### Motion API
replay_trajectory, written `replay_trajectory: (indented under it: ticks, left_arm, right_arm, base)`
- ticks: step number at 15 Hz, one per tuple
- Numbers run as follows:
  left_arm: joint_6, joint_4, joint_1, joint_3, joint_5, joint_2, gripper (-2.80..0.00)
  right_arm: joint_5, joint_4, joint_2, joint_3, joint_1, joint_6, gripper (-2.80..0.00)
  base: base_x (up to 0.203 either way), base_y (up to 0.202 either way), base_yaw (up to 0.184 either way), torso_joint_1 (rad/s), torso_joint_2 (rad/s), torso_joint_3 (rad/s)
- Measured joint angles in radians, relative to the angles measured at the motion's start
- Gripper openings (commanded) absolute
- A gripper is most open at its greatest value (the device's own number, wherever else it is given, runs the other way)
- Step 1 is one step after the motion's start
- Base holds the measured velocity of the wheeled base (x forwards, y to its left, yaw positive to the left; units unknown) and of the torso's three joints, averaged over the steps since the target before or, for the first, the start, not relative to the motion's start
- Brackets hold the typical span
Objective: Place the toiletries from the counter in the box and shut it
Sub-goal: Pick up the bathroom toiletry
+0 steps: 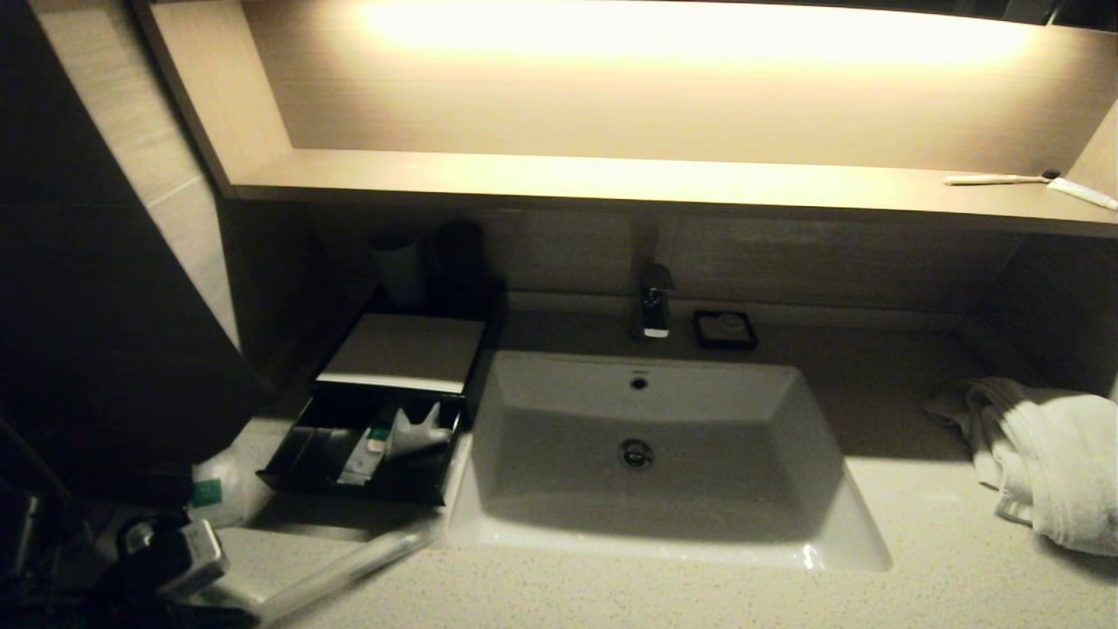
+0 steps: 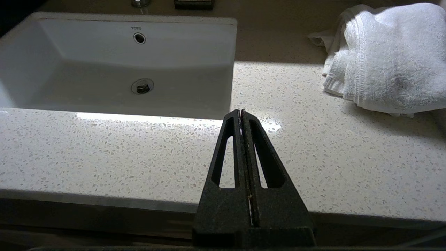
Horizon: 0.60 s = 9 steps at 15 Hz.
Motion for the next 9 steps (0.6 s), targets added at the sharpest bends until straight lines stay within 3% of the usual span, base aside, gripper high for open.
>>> replay_trajectory:
  ticks: [6, 9]
  left_arm:
    - [-0.034, 0.002, 0.002, -0.003, -0.061, -0.054, -2.8]
    - [-0.111, 0.002, 0.002, -0.021, -0.078, -0.1, -2.8]
  right_arm:
    - [0.0, 0.0, 0.0, 0.0, 0.0, 0.0, -2.8]
    - [-0.001, 0.0, 0.0, 0.0, 0.0, 0.0, -2.8]
  base:
    - [0.0, 0.0, 0.0, 0.0, 0.0, 0.0]
    - [0.0, 0.0, 0.0, 0.0, 0.0, 0.0]
